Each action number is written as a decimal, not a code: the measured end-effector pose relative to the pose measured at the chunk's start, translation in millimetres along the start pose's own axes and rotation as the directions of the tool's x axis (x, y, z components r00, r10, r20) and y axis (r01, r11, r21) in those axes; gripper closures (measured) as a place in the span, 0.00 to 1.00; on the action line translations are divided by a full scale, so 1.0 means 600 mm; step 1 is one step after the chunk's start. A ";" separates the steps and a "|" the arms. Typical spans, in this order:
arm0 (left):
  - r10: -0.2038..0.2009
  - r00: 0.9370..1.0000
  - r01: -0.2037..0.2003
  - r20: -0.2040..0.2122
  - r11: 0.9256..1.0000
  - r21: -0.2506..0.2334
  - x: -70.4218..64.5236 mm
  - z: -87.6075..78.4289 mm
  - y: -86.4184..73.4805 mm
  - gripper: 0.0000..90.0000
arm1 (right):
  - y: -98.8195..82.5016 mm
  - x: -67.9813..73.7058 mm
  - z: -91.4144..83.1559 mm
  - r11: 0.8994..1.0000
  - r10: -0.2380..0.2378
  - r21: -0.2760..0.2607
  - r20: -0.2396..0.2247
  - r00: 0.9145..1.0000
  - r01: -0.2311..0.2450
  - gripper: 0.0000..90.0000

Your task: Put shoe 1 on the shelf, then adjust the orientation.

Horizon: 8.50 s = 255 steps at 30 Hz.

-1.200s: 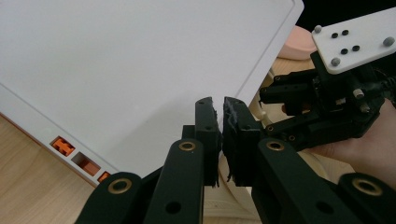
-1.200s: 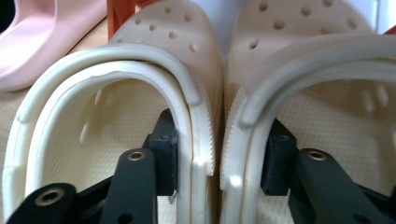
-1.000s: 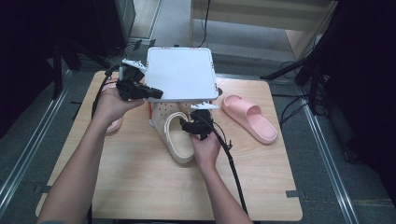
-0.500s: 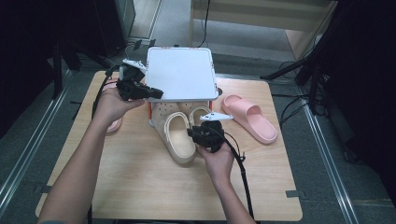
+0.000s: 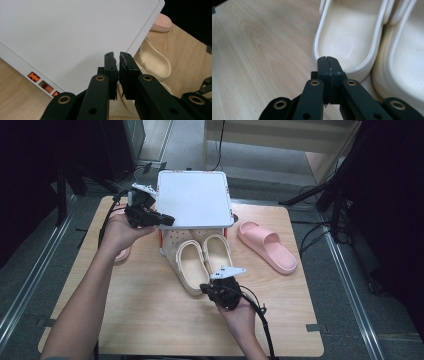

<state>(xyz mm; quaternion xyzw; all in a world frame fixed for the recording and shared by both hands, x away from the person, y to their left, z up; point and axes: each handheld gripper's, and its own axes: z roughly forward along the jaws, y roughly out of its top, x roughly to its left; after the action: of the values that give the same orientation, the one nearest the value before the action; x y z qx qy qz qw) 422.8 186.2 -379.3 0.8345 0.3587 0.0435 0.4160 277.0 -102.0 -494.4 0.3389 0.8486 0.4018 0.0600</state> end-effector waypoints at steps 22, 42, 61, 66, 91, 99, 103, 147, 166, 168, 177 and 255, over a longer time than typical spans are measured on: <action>0.000 1.000 0.000 -0.003 1.000 -0.003 -0.003 0.001 0.000 0.94 | -0.010 0.012 0.044 0.992 -0.079 0.093 -0.012 0.997 0.079 1.00; -0.001 1.000 0.001 -0.007 1.000 0.000 -0.004 0.002 0.001 0.94 | 0.075 0.018 0.112 0.999 -0.030 0.025 0.043 0.999 0.029 1.00; 0.000 1.000 0.000 -0.003 1.000 0.001 -0.001 0.000 0.000 0.94 | 0.155 -0.010 0.204 0.999 0.050 -0.028 0.133 0.990 -0.047 1.00; -0.006 1.000 0.006 0.003 1.000 -0.001 0.001 0.000 0.000 0.94 | 0.159 -0.012 0.211 0.997 0.072 -0.037 0.122 0.990 -0.068 0.99; -0.025 1.000 0.025 0.000 1.000 0.000 0.001 0.000 0.000 0.94 | 0.014 0.006 0.011 1.000 -0.011 -0.016 0.073 0.997 0.012 0.99; -0.027 1.000 0.027 0.001 1.000 -0.001 0.001 0.000 0.000 0.94 | -0.019 -0.030 -0.021 1.000 0.015 -0.014 0.098 0.995 -0.014 0.98; -0.030 1.000 0.030 0.000 1.000 -0.002 0.001 0.000 0.000 0.94 | -0.027 -0.046 -0.025 1.000 0.011 0.006 0.120 0.993 -0.012 0.98; -0.040 0.999 0.040 -0.003 0.999 -0.001 0.002 -0.001 0.000 0.91 | 0.079 -0.131 0.089 0.995 0.095 -0.020 0.170 0.981 -0.093 0.99; -0.096 0.993 0.093 -0.066 0.994 -0.056 -0.020 -0.071 -0.018 0.48 | 0.025 -0.104 -0.066 0.998 0.056 -0.027 0.028 0.998 -0.055 0.64; -0.109 0.991 0.104 -0.081 0.993 -0.064 -0.020 -0.080 -0.027 0.46 | 0.022 -0.106 -0.078 0.998 0.050 -0.028 0.011 0.999 -0.050 0.63; -0.163 0.979 0.154 -0.121 0.985 -0.081 -0.007 -0.105 -0.073 0.46 | 0.023 -0.130 -0.111 0.993 0.043 -0.108 0.019 0.999 -0.041 0.62; -0.409 0.813 0.393 -0.415 0.911 -0.126 0.236 -0.015 -0.178 0.95 | -0.033 -0.154 -0.150 0.988 0.135 -0.088 0.075 0.988 -0.128 0.61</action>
<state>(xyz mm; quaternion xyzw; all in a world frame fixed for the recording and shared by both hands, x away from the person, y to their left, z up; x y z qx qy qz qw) 464.0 324.4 -482.6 0.7020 0.6087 0.1450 0.3401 303.7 -226.2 -464.4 0.4075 0.8038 0.4257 0.0817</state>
